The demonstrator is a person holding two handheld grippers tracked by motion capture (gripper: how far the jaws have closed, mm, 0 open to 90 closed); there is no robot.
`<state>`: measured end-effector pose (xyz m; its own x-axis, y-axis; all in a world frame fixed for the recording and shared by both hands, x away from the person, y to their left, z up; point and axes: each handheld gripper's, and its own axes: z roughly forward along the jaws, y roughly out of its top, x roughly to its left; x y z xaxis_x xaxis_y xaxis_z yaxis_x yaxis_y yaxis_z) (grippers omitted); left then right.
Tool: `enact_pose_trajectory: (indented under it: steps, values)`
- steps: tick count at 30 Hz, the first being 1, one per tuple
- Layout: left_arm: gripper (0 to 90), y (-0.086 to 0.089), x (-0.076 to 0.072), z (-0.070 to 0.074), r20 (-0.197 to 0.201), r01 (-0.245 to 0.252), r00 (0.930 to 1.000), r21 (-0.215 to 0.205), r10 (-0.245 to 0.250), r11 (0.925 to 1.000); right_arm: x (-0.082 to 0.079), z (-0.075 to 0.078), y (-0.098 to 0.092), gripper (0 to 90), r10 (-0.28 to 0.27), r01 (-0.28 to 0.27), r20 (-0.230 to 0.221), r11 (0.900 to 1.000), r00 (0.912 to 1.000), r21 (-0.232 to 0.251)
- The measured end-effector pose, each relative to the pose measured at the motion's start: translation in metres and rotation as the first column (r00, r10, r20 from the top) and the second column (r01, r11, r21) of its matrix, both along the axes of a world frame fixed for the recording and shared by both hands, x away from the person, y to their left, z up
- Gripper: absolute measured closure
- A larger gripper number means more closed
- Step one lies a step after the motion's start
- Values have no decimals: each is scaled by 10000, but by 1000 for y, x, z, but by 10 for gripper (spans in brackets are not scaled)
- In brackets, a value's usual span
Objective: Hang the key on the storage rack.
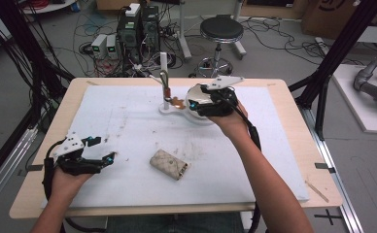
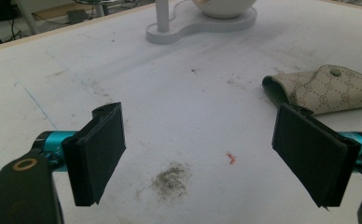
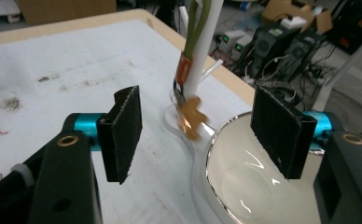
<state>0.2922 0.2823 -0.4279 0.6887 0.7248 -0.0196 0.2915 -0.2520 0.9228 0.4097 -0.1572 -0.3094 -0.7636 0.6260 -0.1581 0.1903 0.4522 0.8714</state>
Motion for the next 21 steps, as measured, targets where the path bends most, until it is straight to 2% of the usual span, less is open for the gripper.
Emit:
enact_pose_trajectory:
  steps: [4,5,7,8,9,13,21]
  values:
    - [171,0,0,0,27,-47,10000,-3,47,10000,-13,-6,-21,335,-123,121,41,9992,9999,389]
    - [171,0,0,0,27,-47,10000,-3,47,10000,-13,-6,-21,335,-123,121,41,9992,9999,389]
    - [171,0,0,0,38,-55,10000,6,55,10000,-22,-13,-37,319,-220,220,2,9980,9998,596]
    - [171,0,0,0,14,-72,10000,-11,72,10000,-22,-13,-37,319,-220,220,2,9980,9998,596]
    - [171,0,0,0,10,-62,10000,-18,62,10000,-28,-18,-48,313,-325,328,-51,9970,9995,696]
    - [171,0,0,0,29,-36,10000,-2,36,10000,-39,-29,-66,305,-501,507,-96,9949,9987,873]
    - [171,0,1,0,54,-44,10000,5,44,10000,-61,-50,-93,282,-882,890,-120,9895,9960,1135]
